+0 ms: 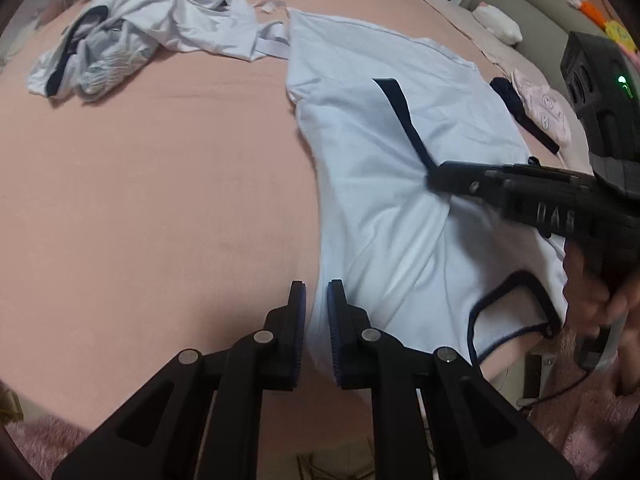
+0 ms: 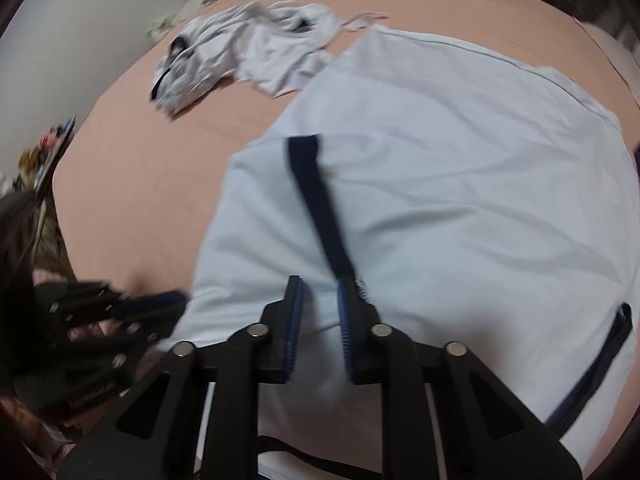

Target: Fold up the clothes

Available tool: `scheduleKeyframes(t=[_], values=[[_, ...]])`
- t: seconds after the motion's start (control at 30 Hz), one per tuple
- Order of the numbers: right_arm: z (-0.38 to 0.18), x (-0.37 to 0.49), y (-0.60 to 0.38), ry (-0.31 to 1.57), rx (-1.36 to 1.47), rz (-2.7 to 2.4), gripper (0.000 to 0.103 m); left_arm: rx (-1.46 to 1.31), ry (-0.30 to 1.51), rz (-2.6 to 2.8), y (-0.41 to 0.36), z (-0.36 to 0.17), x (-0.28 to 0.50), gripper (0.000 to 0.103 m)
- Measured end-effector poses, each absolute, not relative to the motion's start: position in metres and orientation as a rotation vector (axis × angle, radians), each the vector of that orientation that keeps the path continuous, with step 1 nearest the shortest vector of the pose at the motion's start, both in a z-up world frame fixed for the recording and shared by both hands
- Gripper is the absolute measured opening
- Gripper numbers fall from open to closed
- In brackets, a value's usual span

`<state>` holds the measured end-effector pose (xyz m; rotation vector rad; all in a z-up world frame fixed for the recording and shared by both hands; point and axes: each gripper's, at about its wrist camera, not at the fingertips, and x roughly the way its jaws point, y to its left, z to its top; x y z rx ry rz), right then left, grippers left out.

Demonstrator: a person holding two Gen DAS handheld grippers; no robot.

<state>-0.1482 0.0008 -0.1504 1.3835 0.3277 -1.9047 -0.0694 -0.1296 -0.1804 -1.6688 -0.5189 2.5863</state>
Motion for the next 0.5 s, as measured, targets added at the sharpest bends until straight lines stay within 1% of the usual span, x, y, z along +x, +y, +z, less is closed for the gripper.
scheduleKeyframes(t=[0.03,0.1,0.17,0.2,0.27,0.3,0.33,0.37,0.43,0.5], values=[[-0.147,-0.152,0.006,0.309,1.386,-1.925,0.016,-1.647,-0.581,2.594,-0.136,-0.176,-0.065,0.013],[-0.136,-0.152,0.015,0.302,1.375,-1.986,0.018,-1.577,-0.676,2.598,-0.140,-0.165,-0.060,0.014],[-0.129,-0.148,0.016,0.227,1.360,-1.958,0.018,-1.560,-0.637,2.614,-0.131,-0.162,-0.062,0.014],[-0.130,-0.142,0.011,0.224,1.351,-1.929,0.018,-1.563,-0.602,2.624,-0.126,-0.162,-0.064,0.014],[-0.135,-0.128,-0.003,0.237,1.334,-1.869,0.018,-1.680,-0.543,2.585,-0.118,-0.176,-0.071,0.014],[-0.144,-0.121,-0.012,0.300,1.335,-1.861,0.018,-1.747,-0.521,2.560,-0.117,-0.184,-0.072,0.015],[-0.154,-0.119,-0.018,0.357,1.351,-1.868,0.016,-1.786,-0.505,2.556,-0.119,-0.186,-0.070,0.016],[-0.163,-0.121,-0.019,0.385,1.372,-1.880,0.011,-1.808,-0.489,2.567,-0.121,-0.183,-0.066,0.016],[-0.163,-0.127,-0.006,0.327,1.388,-1.896,0.006,-1.848,-0.451,2.608,-0.128,-0.175,-0.059,0.016],[-0.152,-0.130,0.005,0.315,1.384,-1.931,0.006,-1.783,-0.525,2.620,-0.133,-0.163,-0.052,0.017]])
